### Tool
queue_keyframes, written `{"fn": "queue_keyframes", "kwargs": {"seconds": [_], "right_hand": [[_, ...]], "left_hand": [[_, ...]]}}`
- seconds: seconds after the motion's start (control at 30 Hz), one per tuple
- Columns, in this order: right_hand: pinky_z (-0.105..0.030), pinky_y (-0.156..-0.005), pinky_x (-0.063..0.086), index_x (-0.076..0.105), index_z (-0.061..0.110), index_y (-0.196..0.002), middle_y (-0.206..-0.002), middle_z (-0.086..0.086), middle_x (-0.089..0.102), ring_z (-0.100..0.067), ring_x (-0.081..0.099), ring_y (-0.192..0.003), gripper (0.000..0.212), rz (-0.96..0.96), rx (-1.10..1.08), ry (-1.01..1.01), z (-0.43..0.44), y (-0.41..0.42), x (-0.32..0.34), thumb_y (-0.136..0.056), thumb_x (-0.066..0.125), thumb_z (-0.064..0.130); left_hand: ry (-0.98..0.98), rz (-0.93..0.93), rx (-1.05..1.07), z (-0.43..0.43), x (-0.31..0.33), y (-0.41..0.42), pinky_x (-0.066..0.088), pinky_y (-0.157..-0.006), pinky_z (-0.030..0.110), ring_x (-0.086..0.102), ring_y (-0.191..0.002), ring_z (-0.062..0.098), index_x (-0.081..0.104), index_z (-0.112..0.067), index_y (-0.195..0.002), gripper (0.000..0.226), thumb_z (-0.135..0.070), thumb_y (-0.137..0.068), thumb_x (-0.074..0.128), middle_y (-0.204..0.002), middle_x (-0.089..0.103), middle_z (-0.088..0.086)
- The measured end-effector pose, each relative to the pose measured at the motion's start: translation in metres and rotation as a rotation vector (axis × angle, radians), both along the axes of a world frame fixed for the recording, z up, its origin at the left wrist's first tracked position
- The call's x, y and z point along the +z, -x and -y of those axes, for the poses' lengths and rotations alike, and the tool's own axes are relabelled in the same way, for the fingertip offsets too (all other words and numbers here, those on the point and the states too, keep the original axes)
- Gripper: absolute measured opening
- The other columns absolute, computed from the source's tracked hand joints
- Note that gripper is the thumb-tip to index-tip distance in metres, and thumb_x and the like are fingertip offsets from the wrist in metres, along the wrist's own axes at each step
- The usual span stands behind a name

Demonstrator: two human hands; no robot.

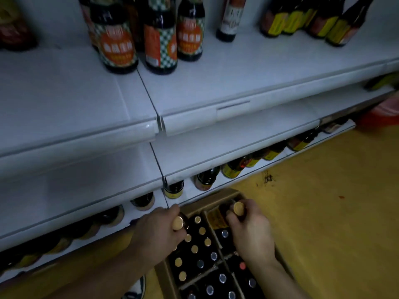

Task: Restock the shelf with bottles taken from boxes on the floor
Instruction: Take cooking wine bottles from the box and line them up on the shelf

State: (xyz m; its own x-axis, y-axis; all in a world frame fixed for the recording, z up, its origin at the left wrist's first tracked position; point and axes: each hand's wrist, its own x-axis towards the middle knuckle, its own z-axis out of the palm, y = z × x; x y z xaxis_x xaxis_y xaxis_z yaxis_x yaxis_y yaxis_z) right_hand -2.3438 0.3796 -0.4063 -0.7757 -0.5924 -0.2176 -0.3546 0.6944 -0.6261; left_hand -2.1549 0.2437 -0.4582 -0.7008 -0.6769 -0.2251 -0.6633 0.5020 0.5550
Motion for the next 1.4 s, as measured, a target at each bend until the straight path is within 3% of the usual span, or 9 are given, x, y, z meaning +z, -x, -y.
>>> {"fn": "queue_keyframes", "kwargs": {"seconds": [0.17,0.27,0.37,0.47,0.73,0.87,1.1,1.3,1.4], "right_hand": [[-0.042,-0.060,0.052,0.052,0.029,-0.096,-0.078,0.005,0.066,-0.020,0.064,-0.070,0.017,-0.015,0.020,0.018,-0.006,-0.017,0.081,-0.093,0.066,0.038],[-0.041,-0.060,0.050,0.052,0.027,-0.093,-0.077,0.004,0.065,-0.021,0.063,-0.070,0.019,-0.029,0.034,0.033,-0.008,-0.025,0.130,-0.093,0.066,0.039],[-0.040,-0.059,0.047,0.048,0.030,-0.089,-0.073,0.005,0.064,-0.022,0.061,-0.069,0.022,-0.055,0.066,0.045,-0.009,-0.032,0.181,-0.093,0.067,0.038],[-0.039,-0.062,0.047,0.052,0.026,-0.093,-0.074,0.005,0.064,-0.015,0.060,-0.069,0.020,-0.091,0.115,0.066,-0.012,-0.036,0.231,-0.094,0.067,0.040],[-0.039,-0.075,0.052,0.050,0.033,-0.097,-0.087,0.004,0.064,-0.017,0.062,-0.084,0.029,-0.149,0.221,0.101,-0.017,-0.050,0.348,-0.089,0.061,0.058],[-0.042,-0.076,0.049,0.048,0.029,-0.091,-0.085,-0.001,0.062,-0.022,0.061,-0.086,0.031,-0.177,0.266,0.132,-0.013,-0.061,0.398,-0.087,0.060,0.057],[-0.046,-0.066,0.050,0.053,0.022,-0.083,-0.075,0.000,0.060,-0.017,0.059,-0.071,0.030,-0.229,0.317,0.258,-0.002,-0.083,0.460,-0.086,0.065,0.049],[-0.039,-0.058,0.045,0.055,0.023,-0.080,-0.074,-0.001,0.059,-0.015,0.059,-0.069,0.028,-0.283,0.383,0.292,0.013,-0.106,0.488,-0.085,0.065,0.049],[-0.040,-0.060,0.048,0.056,0.025,-0.081,-0.075,0.001,0.061,-0.014,0.060,-0.070,0.026,-0.267,0.420,0.319,0.022,-0.121,0.499,-0.086,0.068,0.048]], "left_hand": [[0.018,-0.021,0.055,-0.008,0.096,-0.005,0.033,-0.051,0.022,0.052,-0.065,0.005,0.051,-0.031,-0.091,0.024,-0.051,-0.084,0.063,-0.080,0.053,-0.010],[0.060,-0.079,0.072,-0.012,0.152,-0.011,0.038,-0.057,0.024,0.056,-0.075,0.008,0.056,-0.032,-0.097,0.025,-0.052,-0.084,0.065,-0.086,0.060,-0.011],[0.086,-0.128,0.113,-0.016,0.206,-0.018,0.043,-0.058,0.030,0.055,-0.070,0.008,0.051,-0.031,-0.087,0.026,-0.051,-0.080,0.066,-0.077,0.059,-0.008],[0.149,-0.109,0.158,-0.022,0.253,-0.022,0.038,-0.054,0.032,0.050,-0.066,0.012,0.045,-0.027,-0.084,0.033,-0.054,-0.077,0.063,-0.072,0.053,-0.006],[0.177,-0.245,0.226,-0.028,0.365,-0.036,0.050,-0.073,0.032,0.064,-0.089,0.015,0.050,-0.026,-0.090,0.040,-0.061,-0.073,0.061,-0.085,0.066,-0.005],[0.203,-0.263,0.279,-0.031,0.416,-0.045,0.049,-0.073,0.033,0.064,-0.091,0.019,0.043,-0.026,-0.086,0.042,-0.062,-0.074,0.060,-0.080,0.060,-0.003],[0.265,-0.407,0.342,-0.026,0.475,-0.080,0.051,-0.066,0.039,0.060,-0.073,0.016,0.046,-0.025,-0.080,0.037,-0.056,-0.075,0.064,-0.072,0.061,-0.002],[0.371,-0.472,0.404,-0.020,0.505,-0.117,0.044,-0.058,0.034,0.059,-0.073,0.014,0.048,-0.036,-0.079,0.025,-0.055,-0.072,0.064,-0.070,0.060,-0.006],[0.386,-0.456,0.451,-0.013,0.515,-0.138,0.043,-0.058,0.034,0.058,-0.071,0.011,0.047,-0.032,-0.076,0.031,-0.057,-0.071,0.064,-0.069,0.059,-0.007]]}}
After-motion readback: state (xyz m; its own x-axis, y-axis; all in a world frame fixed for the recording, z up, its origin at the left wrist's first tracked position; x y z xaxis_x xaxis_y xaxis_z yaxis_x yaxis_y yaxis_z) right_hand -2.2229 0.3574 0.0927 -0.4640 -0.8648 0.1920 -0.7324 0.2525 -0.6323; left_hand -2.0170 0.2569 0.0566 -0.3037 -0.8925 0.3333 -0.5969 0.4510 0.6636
